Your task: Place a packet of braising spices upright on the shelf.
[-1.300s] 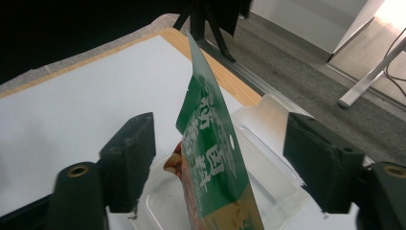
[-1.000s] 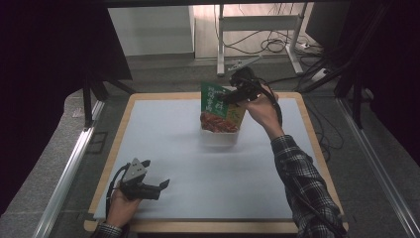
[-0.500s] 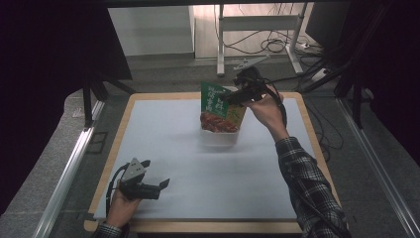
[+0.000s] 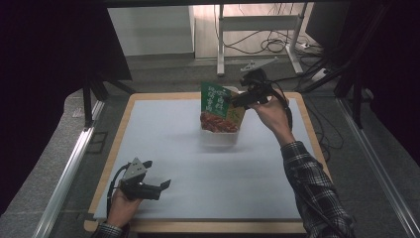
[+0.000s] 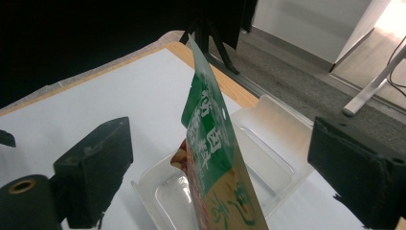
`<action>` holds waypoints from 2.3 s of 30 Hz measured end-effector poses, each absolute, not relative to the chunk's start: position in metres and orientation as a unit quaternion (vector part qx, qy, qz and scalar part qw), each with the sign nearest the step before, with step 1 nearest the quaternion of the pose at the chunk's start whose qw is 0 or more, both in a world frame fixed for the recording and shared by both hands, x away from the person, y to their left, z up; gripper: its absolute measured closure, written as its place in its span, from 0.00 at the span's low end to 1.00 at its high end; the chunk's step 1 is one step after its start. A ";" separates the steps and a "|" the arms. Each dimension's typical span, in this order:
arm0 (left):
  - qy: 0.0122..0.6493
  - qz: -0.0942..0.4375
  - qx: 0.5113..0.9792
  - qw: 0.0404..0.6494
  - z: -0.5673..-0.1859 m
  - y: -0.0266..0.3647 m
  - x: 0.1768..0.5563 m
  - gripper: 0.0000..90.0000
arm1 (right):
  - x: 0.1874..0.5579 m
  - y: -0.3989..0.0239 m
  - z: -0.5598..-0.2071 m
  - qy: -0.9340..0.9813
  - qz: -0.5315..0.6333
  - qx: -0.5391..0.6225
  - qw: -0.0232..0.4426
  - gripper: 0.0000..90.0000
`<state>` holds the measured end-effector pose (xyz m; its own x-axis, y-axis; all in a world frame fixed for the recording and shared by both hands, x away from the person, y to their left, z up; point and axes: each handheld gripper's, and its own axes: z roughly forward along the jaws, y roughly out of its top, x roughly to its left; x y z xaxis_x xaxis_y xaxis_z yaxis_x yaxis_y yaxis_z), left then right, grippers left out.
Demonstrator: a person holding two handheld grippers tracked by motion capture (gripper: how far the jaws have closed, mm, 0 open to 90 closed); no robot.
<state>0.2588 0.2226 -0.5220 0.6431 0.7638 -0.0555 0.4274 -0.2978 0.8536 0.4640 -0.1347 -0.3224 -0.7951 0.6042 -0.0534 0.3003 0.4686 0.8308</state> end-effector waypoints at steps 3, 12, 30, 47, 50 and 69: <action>0.384 0.178 0.779 0.462 -0.522 0.224 0.260 0.01 | 0.462 -0.138 -0.323 0.838 0.439 0.272 0.179 0.07; 0.381 0.175 0.783 0.460 -0.522 0.224 0.260 0.03 | 0.458 -0.150 -0.323 0.833 0.446 0.275 0.178 0.06; 0.379 0.180 0.785 0.456 -0.523 0.223 0.260 0.02 | 0.442 -0.166 -0.327 0.828 0.452 0.279 0.182 0.00; 0.375 0.182 0.789 0.451 -0.523 0.222 0.259 0.02 | 0.419 -0.177 -0.344 0.827 0.461 0.270 0.172 0.00; 0.376 0.182 0.789 0.450 -0.523 0.222 0.259 0.02 | 0.416 -0.178 -0.348 0.827 0.462 0.270 0.171 0.00; 0.374 0.182 0.791 0.448 -0.524 0.221 0.259 0.02 | 0.391 -0.183 -0.382 0.831 0.461 0.265 0.162 0.00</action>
